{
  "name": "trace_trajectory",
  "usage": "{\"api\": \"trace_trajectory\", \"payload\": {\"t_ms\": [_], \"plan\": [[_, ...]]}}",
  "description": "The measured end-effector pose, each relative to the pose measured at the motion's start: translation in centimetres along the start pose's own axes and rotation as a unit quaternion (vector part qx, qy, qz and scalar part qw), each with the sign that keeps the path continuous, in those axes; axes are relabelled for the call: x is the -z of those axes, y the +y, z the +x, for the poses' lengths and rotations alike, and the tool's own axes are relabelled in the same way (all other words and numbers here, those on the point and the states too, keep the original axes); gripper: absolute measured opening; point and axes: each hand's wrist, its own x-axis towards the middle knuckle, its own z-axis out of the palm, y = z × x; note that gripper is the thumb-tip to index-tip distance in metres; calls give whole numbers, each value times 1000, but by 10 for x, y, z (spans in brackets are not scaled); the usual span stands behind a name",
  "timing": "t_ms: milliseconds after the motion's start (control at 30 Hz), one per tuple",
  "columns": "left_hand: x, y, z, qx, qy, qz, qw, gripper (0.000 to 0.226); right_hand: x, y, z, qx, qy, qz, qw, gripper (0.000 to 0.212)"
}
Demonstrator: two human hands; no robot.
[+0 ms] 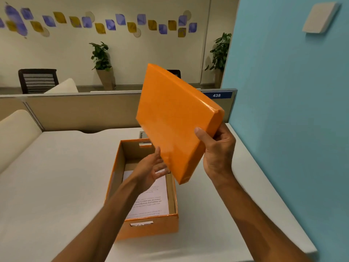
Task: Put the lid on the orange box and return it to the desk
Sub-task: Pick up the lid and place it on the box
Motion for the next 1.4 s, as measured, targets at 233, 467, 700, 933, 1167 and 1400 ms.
{"api": "trace_trajectory", "payload": {"t_ms": [233,467,700,933,1167,1400], "plan": [[8,-18,3,-11,71,-58,996,48,6,3,1,-77,-43,79,993,46],[42,-11,2,-32,89,-10,995,53,19,-1,21,-140,-162,104,971,46],[81,22,-8,-66,108,92,988,57,32,0,58,-194,-229,-67,952,43],[100,58,-23,-90,123,247,957,55,29,31,67,-210,-199,-121,950,42],[115,72,-46,-75,155,275,946,41,19,62,53,-254,-200,-148,935,57],[133,46,-64,-34,212,271,938,37,7,92,23,-295,-213,-179,914,42]]}}
